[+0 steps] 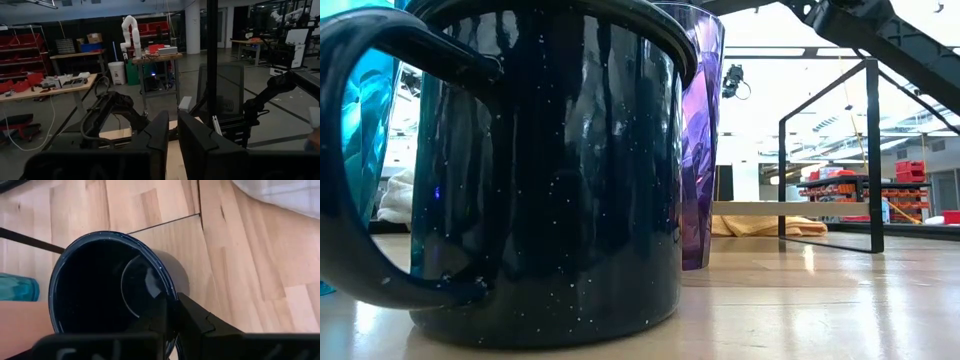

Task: Stack small to large cups/mugs on shelf
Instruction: Put the right dark blue mug on the shelf put the green cup on the shelf, then put the light blue cup on the shelf

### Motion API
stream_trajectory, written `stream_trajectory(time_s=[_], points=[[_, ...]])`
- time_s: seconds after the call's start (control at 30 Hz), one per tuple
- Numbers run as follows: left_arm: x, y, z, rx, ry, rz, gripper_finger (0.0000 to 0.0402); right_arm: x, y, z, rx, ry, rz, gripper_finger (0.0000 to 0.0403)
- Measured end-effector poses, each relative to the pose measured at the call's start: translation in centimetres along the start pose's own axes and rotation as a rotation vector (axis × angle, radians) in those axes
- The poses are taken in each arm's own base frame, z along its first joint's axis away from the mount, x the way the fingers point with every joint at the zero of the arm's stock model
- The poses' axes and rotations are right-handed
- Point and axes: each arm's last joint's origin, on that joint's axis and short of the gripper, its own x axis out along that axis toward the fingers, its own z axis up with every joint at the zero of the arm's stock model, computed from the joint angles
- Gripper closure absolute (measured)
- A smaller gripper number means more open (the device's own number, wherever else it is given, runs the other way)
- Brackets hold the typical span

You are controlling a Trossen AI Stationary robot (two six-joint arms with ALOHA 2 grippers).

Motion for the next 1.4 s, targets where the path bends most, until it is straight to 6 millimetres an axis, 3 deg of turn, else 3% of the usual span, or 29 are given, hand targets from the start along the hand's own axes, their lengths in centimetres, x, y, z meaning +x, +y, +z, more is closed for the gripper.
stream_trajectory(time_s=[0.3,0.7,1.17,1.4], points=[[0.0,0.0,0.0,0.000,0.000,0.000,0.0354,0.0,0.1,0.1,-0.005,-0.005,0.002,0.0355],[0.0,0.0,0.0,0.000,0.001,0.000,0.0350,0.1,0.3,0.1,-0.004,-0.008,-0.003,0.0292],[0.0,0.0,0.0,0.000,0.001,0.000,0.0352,0.0,0.1,0.2,-0.008,-0.022,-0.011,0.0290],[0.0,0.0,0.0,0.000,0.000,0.000,0.0350,-2.1,0.1,1.3,-0.020,-0.071,-0.024,0.0291]])
